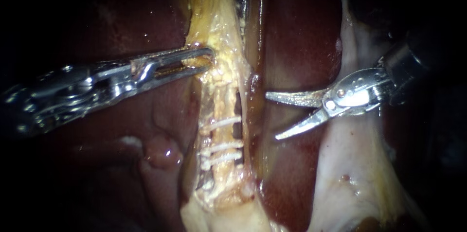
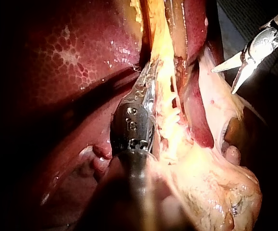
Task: Go to the cutting position left tube
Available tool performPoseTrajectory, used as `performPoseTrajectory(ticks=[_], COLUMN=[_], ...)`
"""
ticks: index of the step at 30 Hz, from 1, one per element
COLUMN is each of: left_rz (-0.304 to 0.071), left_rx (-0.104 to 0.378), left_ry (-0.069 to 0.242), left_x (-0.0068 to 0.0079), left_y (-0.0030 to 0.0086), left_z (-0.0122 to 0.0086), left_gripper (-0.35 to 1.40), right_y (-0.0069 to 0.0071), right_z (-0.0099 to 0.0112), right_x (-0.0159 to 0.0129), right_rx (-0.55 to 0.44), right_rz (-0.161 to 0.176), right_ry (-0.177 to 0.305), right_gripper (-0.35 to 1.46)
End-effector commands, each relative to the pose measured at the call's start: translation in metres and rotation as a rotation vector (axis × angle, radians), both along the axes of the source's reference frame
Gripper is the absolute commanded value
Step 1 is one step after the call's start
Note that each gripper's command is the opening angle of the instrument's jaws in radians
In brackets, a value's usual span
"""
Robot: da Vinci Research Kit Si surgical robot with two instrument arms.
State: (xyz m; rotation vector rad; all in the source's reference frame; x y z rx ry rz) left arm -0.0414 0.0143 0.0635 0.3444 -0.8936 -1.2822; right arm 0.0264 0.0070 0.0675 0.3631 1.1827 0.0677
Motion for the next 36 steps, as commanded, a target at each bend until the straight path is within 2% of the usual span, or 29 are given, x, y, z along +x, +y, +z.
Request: performPoseTrajectory(ticks=[1,4,7,8,13,18,23,26,31,36], left_rz=[0.000,0.000,0.007,0.005,-0.037,-0.061,-0.064,-0.063,-0.064,-0.064], left_rx=[-0.001,0.001,0.009,0.012,-0.006,-0.019,-0.031,-0.035,-0.035,-0.035], left_ry=[0.000,-0.001,-0.007,0.000,-0.005,-0.012,-0.014,-0.010,-0.010,-0.009], left_x=[0.0001,0.0001,0.0011,0.0017,0.0048,0.0068,0.0071,0.0069,0.0068,0.0068], left_y=[0.0000,0.0002,0.0010,0.0015,0.0034,0.0042,0.0038,0.0035,0.0034,0.0034], left_z=[-0.0001,-0.0003,-0.0012,-0.0018,-0.0045,-0.0073,-0.0089,-0.0094,-0.0096,-0.0096], left_gripper=[-0.35,-0.35,-0.35,-0.35,-0.35,-0.35,-0.35,-0.35,-0.35,-0.35], right_y=[0.0000,-0.0001,-0.0005,-0.0008,-0.0028,-0.0046,-0.0056,-0.0059,-0.0058,-0.0055], right_z=[0.0000,0.0001,0.0005,0.0008,0.0028,0.0051,0.0071,0.0082,0.0095,0.0098], right_x=[0.0000,0.0000,0.0001,0.0003,0.0019,0.0041,0.0057,0.0063,0.0070,0.0079], right_rx=[0.000,0.004,0.012,0.031,0.150,0.227,0.290,0.315,0.335,0.347], right_rz=[0.000,-0.009,-0.032,-0.038,-0.045,-0.069,-0.091,-0.086,-0.080,-0.076], right_ry=[0.000,0.007,0.023,0.028,0.029,0.000,-0.042,-0.059,-0.066,-0.069], right_gripper=[1.43,1.43,1.43,1.43,1.43,1.43,1.41,1.41,1.41,1.41])
